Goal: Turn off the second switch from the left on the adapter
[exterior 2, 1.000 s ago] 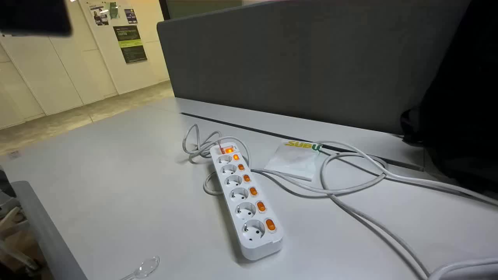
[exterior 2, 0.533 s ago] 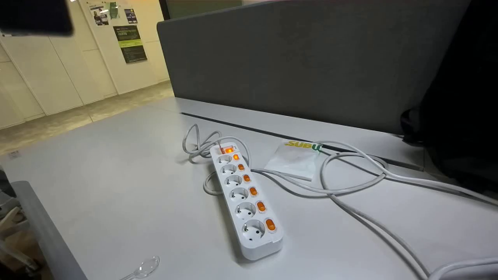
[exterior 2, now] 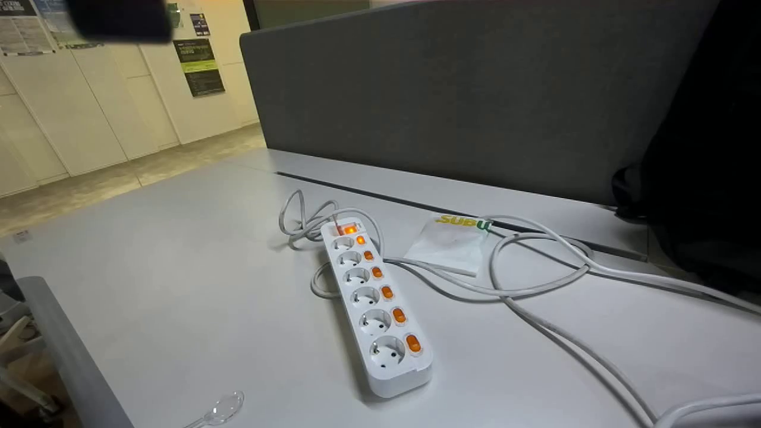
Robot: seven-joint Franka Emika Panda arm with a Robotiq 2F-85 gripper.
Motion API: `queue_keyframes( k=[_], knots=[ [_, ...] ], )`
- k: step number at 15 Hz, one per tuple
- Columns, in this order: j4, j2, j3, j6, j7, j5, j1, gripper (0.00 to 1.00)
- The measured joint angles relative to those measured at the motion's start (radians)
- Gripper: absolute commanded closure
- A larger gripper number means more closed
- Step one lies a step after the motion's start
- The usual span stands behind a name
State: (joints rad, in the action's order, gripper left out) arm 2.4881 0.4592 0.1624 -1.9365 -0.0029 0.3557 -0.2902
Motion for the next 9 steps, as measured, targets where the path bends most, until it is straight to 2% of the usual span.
queue_keyframes(
  k=[6, 7, 9],
  knots=[
    [-0.016, -0.102, -0.046, -0.286, 0.260, 0.007, -0.001, 0.00],
    [-0.028, -0.138, -0.062, -0.321, 0.310, 0.014, -0.001, 0.25],
    [-0.069, -0.225, -0.092, -0.353, 0.390, 0.013, 0.005, 0.33]
  ],
)
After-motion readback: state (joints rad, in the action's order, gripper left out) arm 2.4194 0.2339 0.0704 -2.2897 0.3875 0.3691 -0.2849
